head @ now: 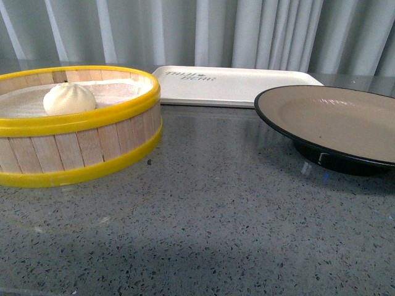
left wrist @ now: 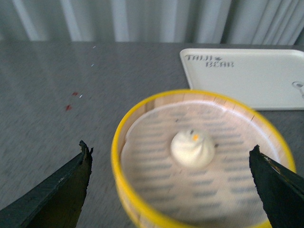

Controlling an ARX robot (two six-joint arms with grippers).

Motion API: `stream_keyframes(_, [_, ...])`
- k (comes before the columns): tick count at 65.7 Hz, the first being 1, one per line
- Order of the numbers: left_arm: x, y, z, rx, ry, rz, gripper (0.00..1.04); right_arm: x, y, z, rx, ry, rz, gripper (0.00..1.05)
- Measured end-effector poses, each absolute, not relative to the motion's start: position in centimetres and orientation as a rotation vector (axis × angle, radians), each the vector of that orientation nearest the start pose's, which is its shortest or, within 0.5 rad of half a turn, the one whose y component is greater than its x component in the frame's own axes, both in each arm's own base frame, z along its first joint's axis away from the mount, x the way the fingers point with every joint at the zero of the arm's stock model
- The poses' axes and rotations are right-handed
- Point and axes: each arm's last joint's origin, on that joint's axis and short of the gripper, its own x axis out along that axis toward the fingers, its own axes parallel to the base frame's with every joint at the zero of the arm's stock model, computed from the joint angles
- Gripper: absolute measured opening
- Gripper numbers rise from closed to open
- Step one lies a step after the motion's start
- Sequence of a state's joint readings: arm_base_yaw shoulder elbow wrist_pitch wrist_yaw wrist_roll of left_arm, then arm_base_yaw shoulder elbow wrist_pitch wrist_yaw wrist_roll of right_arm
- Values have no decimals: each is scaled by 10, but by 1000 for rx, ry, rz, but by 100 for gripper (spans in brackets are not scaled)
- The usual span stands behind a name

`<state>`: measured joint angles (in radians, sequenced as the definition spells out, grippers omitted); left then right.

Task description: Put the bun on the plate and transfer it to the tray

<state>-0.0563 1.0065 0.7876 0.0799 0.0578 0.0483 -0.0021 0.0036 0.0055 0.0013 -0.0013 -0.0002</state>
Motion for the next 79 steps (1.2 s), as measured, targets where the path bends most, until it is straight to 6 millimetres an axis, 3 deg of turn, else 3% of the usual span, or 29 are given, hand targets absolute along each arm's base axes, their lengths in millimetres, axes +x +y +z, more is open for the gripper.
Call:
stream_keyframes(10, [294,-63,343,122,198,-234,98,98,0,165,0,-3,-1,96])
stream_keyframes(18, [334,-90,340,169,274,-261,98,98,0,165,0,-3,-1,96])
stream_keyframes(24, [351,-98,333,191,333,-268,98,98,0,165,0,-3,-1,96])
stream_keyframes(44, [359,-74,324,211,419,-200,98,98,0,165,0,-3,-1,96])
stream_keyframes(62, [339,-57,315,152,521,-255,98,98,0,165,0,-3,-1,96])
stream_keyframes(79, [337,-55,300,155,549,-239,98,98,0,165,0,-3,-1,96])
